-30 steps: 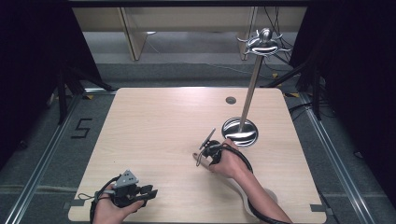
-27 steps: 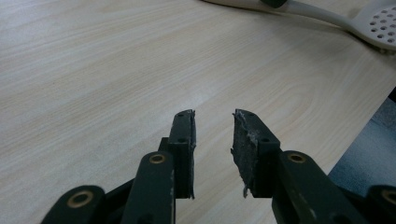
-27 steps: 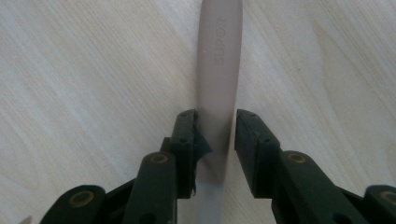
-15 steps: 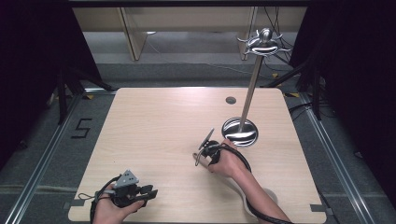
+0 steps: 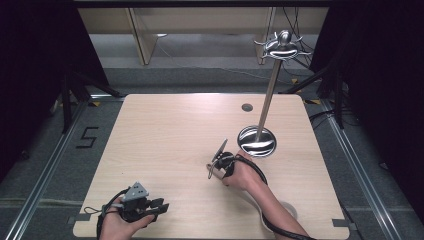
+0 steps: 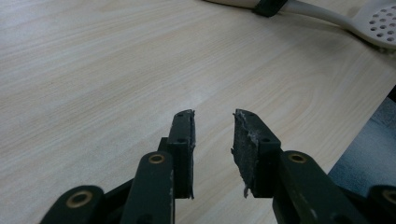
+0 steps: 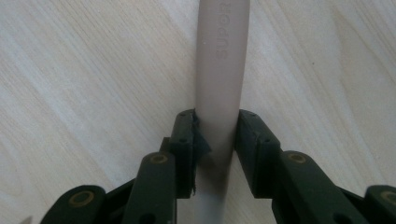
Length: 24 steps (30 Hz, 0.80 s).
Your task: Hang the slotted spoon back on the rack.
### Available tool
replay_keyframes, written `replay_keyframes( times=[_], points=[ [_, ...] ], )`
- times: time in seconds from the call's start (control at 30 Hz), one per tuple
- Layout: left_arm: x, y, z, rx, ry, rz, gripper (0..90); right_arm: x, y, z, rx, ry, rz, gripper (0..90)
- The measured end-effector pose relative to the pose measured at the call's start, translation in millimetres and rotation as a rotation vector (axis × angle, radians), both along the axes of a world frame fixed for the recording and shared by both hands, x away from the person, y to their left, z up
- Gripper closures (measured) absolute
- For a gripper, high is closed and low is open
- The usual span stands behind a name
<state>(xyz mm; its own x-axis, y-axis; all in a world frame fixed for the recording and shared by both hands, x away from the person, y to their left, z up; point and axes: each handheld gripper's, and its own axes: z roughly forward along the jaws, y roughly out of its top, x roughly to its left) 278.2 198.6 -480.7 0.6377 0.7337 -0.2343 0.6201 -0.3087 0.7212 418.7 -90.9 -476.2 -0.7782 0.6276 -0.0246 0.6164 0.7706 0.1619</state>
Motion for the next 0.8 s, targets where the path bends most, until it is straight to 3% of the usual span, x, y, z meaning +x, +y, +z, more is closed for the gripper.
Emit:
replay_keyframes(
  times=[0.13, 0.2, 0.23, 0.33, 0.43, 0.47, 0.5, 0.57, 0.6, 0.67, 0.7, 0.77, 0.8],
  points=[
    [0.6, 0.6, 0.0, 0.017, 0.000, -0.002, 67.6, 0.1, 1.0, 0.7, -0.007, 0.014, -0.010, 71.3],
    [-0.2, -0.3, -0.1, -0.003, -0.001, -0.003, 67.6, 0.7, 0.9, 1.5, -0.014, 0.021, -0.010, 71.6],
    [-0.2, -0.1, 0.0, -0.002, 0.000, -0.003, 67.6, 1.4, -0.2, 0.7, -0.003, 0.008, 0.009, 71.6],
    [-0.5, 0.2, 0.1, -0.001, 0.004, 0.000, 67.6, -0.2, -0.6, 0.5, 0.009, 0.003, -0.023, 71.8],
    [-0.2, 0.5, 0.0, 0.002, 0.002, -0.001, 67.7, -0.1, -4.3, 2.1, 0.015, -0.014, -0.006, 71.9],
    [0.0, 1.0, 0.2, 0.007, 0.002, -0.005, 67.6, -1.7, -4.2, 4.8, 0.030, -0.003, -0.037, 71.9],
    [-0.1, 0.4, 0.0, 0.002, 0.002, -0.001, 67.6, -0.9, -6.2, 6.3, 0.043, -0.028, -0.019, 71.8],
    [-0.4, 0.3, 0.1, 0.000, 0.004, -0.005, 67.7, -3.1, -9.2, 10.9, 0.058, -0.030, -0.051, 71.9],
    [-0.7, 0.1, 0.2, -0.001, 0.003, -0.005, 67.7, -2.4, -11.7, 13.0, 0.069, -0.057, -0.029, 71.9],
    [-0.7, 0.9, 0.6, 0.011, 0.002, -0.012, 67.7, -4.1, -13.5, 16.6, 0.077, -0.065, -0.045, 71.9],
    [-1.1, 0.6, 0.5, 0.008, 0.002, -0.009, 67.7, -7.9, -17.4, 23.6, 0.130, -0.098, -0.070, 72.0],
    [-1.2, 0.7, 0.4, 0.007, 0.003, -0.009, 67.6, -9.8, -23.7, 29.3, 0.145, -0.139, -0.073, 72.0],
    [-1.2, 0.7, 0.4, 0.007, 0.003, -0.009, 67.6, -9.8, -23.7, 29.3, 0.145, -0.139, -0.073, 72.0]
  ],
)
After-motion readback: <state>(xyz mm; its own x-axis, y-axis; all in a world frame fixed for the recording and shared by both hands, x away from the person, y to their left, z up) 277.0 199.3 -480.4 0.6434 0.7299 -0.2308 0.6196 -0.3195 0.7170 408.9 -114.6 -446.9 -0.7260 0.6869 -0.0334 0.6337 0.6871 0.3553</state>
